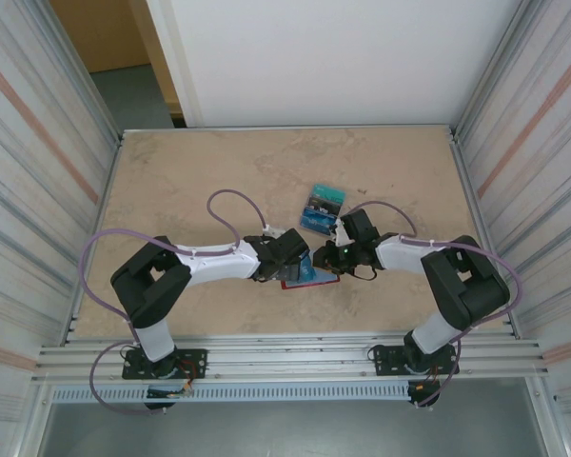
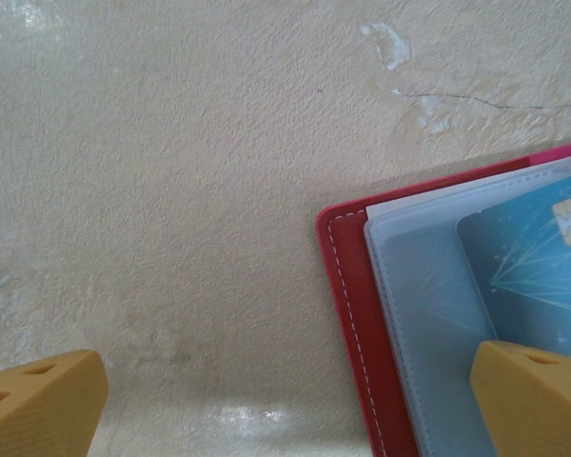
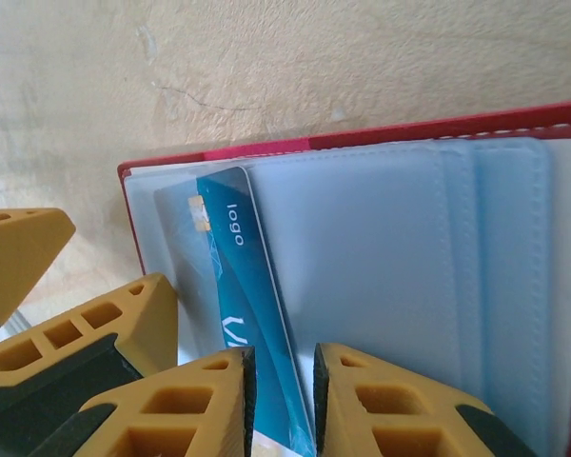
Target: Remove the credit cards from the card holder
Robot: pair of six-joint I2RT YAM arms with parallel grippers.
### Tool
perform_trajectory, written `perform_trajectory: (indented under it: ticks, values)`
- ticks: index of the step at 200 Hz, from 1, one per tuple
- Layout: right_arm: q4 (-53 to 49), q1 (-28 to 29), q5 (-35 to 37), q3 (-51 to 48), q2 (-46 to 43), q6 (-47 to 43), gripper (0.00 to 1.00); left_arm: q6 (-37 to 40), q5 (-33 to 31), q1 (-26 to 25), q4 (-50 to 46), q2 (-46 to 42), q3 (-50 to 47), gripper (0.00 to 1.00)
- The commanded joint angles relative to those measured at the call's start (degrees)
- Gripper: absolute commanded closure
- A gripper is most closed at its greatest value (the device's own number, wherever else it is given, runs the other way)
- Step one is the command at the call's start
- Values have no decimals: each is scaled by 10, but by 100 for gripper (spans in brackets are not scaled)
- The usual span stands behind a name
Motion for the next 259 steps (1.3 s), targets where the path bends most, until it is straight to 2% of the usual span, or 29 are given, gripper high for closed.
perform_trajectory:
  ticks: [1,93,208,259]
  values:
    - [-37,-1,24,5,-18,-13,75,1,4,4,-22,15,-13,1]
    - [22,8,-41,5,39,0,76,2,6,4,-23,24,-9,1]
    - [41,7,-73,-1,11,5,84,-2,11,4,-24,27,-12,1]
    - [77,7,-88,-5,47,15,83,-2,13,4,-24,31,-12,1]
